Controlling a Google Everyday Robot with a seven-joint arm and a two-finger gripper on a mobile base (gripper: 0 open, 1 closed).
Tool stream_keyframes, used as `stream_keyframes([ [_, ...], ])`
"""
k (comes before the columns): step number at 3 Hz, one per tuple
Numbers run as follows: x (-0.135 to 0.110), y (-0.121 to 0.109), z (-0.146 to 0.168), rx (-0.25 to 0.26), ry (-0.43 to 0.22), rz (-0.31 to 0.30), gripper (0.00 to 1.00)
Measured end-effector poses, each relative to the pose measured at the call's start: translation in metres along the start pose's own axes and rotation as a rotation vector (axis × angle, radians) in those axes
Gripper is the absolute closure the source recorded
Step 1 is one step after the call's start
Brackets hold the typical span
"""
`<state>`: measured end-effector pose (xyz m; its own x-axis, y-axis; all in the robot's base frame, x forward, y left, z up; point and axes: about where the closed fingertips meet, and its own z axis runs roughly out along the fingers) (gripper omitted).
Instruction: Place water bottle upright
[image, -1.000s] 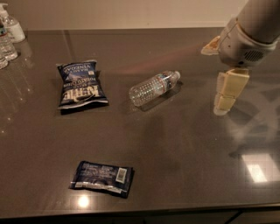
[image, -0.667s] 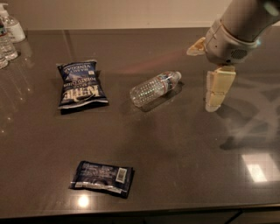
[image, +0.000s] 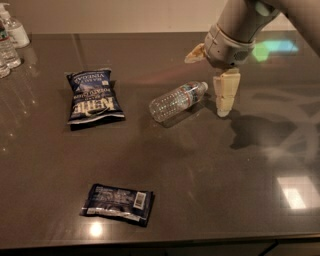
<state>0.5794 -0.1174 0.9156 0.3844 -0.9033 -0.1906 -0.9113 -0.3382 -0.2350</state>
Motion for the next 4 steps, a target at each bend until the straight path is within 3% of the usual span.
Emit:
stream_keyframes([
  [1,-0.002,-0.026,0.018,-0.018,0.004,-0.081,0.00],
  [2,-0.002,-0.044,0.034,-0.036,0.006,-0.120,0.00],
  [3,-0.002,-0.054,0.043,-0.046,0.007,-0.141,0.00],
  [4,0.003,-0.054,0.064,-0.098,0.038,-0.158,0.00],
])
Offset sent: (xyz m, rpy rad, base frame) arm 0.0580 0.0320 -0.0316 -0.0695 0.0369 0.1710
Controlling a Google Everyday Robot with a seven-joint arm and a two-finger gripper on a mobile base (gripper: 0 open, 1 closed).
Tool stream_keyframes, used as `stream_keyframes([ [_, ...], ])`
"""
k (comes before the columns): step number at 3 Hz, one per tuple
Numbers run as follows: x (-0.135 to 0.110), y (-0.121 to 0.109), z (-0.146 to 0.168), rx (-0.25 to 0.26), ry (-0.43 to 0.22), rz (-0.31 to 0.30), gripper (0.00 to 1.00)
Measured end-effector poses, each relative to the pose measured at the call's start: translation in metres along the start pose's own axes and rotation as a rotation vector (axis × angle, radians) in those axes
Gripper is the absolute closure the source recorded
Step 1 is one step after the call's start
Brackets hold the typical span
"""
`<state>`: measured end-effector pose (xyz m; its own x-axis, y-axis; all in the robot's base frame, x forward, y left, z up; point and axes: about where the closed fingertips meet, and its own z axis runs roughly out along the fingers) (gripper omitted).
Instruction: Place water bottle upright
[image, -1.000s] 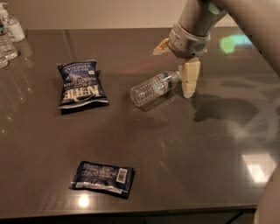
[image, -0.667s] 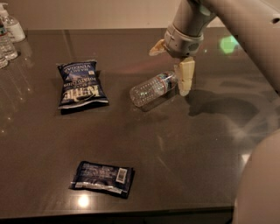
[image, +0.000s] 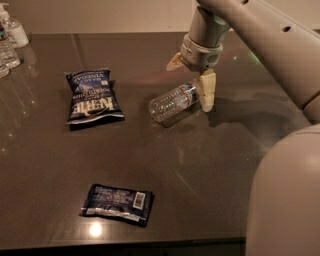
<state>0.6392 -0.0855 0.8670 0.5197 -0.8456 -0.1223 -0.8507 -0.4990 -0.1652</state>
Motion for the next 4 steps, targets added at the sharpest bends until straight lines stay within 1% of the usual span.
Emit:
stream_keyframes([
  [1,0.003,0.004,0.018,-0.054,0.032,-0.014,0.00],
  [2,0.001,0.006,0.028,-0.084,0.043,-0.018,0.18],
  [3,-0.006,0.005,0.025,-0.085,0.037,-0.022,0.40],
  [4,-0.015,0.004,0.017,-0.067,0.044,-0.039,0.65],
])
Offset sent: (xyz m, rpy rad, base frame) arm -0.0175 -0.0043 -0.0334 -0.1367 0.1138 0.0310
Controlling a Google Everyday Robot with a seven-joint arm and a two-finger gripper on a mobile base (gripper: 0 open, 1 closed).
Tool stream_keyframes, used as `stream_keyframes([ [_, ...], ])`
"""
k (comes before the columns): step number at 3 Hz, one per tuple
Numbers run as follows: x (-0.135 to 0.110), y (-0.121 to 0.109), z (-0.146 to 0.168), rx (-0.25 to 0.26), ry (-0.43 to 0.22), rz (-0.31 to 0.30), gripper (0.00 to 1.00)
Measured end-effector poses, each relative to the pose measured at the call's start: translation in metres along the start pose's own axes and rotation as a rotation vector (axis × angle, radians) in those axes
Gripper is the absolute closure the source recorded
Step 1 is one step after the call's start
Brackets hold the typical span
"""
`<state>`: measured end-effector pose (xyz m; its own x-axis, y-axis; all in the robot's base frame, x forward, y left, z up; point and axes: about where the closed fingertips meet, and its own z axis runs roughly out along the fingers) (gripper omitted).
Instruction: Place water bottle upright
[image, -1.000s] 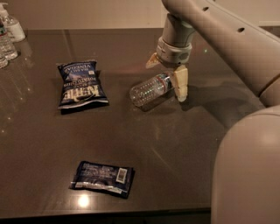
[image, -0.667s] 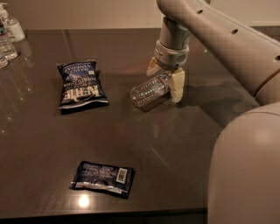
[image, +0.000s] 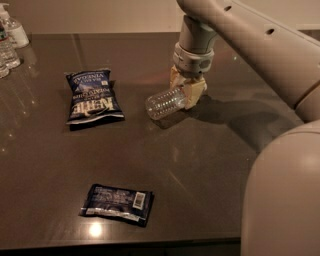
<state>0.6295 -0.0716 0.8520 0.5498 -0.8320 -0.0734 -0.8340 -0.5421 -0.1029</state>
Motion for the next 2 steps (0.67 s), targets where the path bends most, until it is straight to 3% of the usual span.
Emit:
stream_keyframes([
  [1,-0.007,0.003,-0.017,0.072,0.080,-0.031,0.88],
  [2,-0.008,0.007,-0.036,0.165,0.196,-0.095,1.00],
])
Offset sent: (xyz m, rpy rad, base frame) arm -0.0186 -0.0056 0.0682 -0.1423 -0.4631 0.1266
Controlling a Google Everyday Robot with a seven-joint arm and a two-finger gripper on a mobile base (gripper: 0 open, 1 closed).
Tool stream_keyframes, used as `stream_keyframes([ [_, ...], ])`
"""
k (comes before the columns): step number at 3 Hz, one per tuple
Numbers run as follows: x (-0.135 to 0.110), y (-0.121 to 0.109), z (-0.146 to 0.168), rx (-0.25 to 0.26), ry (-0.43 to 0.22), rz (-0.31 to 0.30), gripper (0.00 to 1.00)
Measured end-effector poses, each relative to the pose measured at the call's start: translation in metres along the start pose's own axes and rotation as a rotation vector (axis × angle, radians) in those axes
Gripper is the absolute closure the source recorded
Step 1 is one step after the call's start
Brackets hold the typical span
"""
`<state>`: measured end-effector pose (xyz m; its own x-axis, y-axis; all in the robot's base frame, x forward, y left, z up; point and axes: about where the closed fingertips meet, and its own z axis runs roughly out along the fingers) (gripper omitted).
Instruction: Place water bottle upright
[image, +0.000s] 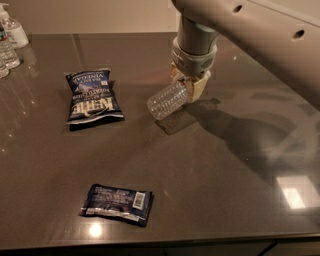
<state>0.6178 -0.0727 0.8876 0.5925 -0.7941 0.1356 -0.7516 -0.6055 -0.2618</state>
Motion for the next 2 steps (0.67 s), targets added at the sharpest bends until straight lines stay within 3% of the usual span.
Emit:
stream_keyframes([
  [2,0.008,0.000,-0.047,0.229,0.125,-0.215,1.00],
])
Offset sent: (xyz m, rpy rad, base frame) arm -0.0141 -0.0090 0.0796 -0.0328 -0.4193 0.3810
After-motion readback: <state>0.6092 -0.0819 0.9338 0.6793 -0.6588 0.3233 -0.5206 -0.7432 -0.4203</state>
